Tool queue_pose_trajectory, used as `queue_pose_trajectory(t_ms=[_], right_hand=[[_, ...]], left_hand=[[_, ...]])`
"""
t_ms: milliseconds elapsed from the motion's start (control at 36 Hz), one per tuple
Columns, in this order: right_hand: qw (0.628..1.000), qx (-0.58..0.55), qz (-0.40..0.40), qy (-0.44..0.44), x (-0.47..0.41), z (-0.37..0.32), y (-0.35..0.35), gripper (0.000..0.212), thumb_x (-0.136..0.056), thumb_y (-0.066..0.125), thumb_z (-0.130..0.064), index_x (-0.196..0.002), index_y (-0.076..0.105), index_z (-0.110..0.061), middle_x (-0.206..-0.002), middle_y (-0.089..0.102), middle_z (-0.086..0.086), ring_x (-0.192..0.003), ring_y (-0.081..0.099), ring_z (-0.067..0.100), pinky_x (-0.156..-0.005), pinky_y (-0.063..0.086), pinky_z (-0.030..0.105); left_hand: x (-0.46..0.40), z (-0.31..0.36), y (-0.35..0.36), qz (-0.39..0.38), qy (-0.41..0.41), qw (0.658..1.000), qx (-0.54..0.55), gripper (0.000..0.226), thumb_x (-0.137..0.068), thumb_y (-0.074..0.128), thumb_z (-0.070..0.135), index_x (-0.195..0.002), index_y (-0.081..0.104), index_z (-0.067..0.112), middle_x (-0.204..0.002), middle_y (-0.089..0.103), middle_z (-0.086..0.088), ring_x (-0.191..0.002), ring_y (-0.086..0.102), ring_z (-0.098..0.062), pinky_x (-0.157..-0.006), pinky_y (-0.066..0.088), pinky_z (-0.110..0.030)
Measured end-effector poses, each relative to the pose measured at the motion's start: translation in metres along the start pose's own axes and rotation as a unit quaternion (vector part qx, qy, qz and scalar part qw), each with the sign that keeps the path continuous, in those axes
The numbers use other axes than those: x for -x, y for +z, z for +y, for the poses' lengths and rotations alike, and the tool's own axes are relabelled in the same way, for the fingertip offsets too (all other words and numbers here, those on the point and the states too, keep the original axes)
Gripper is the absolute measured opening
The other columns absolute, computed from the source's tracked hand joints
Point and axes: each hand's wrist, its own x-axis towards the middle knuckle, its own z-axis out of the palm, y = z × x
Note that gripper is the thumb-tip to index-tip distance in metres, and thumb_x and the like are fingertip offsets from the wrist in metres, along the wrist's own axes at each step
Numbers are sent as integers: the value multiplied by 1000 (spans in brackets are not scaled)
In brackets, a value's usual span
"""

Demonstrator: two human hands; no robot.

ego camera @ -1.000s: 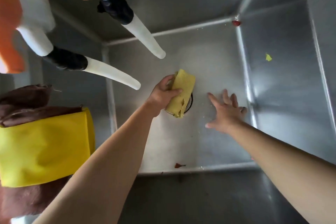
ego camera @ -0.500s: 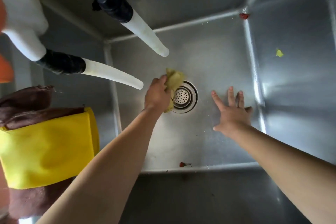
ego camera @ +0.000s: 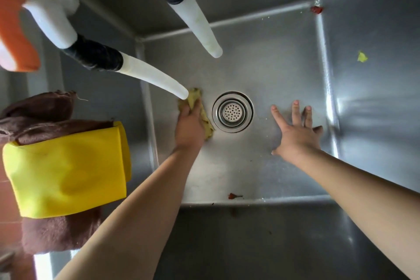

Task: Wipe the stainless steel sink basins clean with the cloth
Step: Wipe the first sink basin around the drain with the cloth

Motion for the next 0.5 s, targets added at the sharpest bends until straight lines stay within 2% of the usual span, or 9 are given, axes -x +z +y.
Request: queue_pose_trajectory(t_ms=[111,194,222,278,333,389,444,472,500], right_hand=[[1000,4,4,-1,1,-1,0,126,-77,79,-48,-146,-26,-51,-157,-38,6,-148,-24,37,-116,20,63],[1000,4,5,-1,0,0,0,127,-76,79,-49,-146,-27,-51,-156,-39,6,-148,-25,37,-116,20,64],[1000,3,6,-1,0,0,1,127,-76,79,-49,-146,-27,-51,-156,-39,6,-148,-25,37,-115,20,64],[1000,2,10,0,-1,0,2,128,-76,79,-48,-145,-28,-52,-156,-40,5,-148,-25,37,-115,20,64],[1000,1,16,-2,-2,1,4,128,-75,80,-49,-144,-28,-53,-156,-40,5,-148,-25,37,-114,21,64],[1000,3,20,-4,-3,1,6,129,-74,80,-51,-144,-29,-53,-156,-39,5,-148,-24,37,-114,22,64],[1000,4,20,-2,-4,2,6,129,-74,79,-53,-143,-30,-53,-156,-39,5,-148,-24,37,-114,22,64],[1000,4,19,-2,-5,2,7,129,-74,79,-53,-143,-30,-53,-156,-40,5,-148,-25,37,-114,22,64],[1000,2,18,-4,-5,3,8,129,-74,79,-53,-143,-30,-53,-156,-40,5,-148,-26,37,-114,21,65]], left_hand=[[30,0,17,-145,97,979,-107,61,-97,44,1,-151,38,28,-156,33,-14,-138,38,-37,-111,37,-41],[45,0,27,-193,177,957,-124,58,-97,45,5,-148,43,31,-161,29,-2,-140,40,-28,-113,36,-35],[46,-1,29,-184,188,959,-103,54,-96,46,9,-143,50,33,-158,35,1,-136,46,-24,-110,39,-29],[42,4,25,-151,156,975,-52,44,-89,49,22,-126,65,40,-147,51,8,-116,61,-18,-91,44,-15],[33,8,17,-98,111,989,-8,38,-84,51,29,-114,71,43,-137,59,11,-104,67,-16,-79,46,-12],[17,12,11,-26,82,996,40,41,-86,53,22,-122,69,37,-145,53,3,-115,63,-17,-92,49,-20],[-3,21,3,25,39,997,63,52,-90,52,12,-138,57,30,-153,43,0,-126,55,-15,-103,43,-21],[-12,24,-1,39,9,996,74,57,-90,51,9,-143,50,29,-149,45,7,-121,56,-4,-99,41,-13],[-22,26,-2,48,-18,995,85,61,-90,51,5,-147,46,27,-134,49,19,-105,56,16,-86,37,0]])
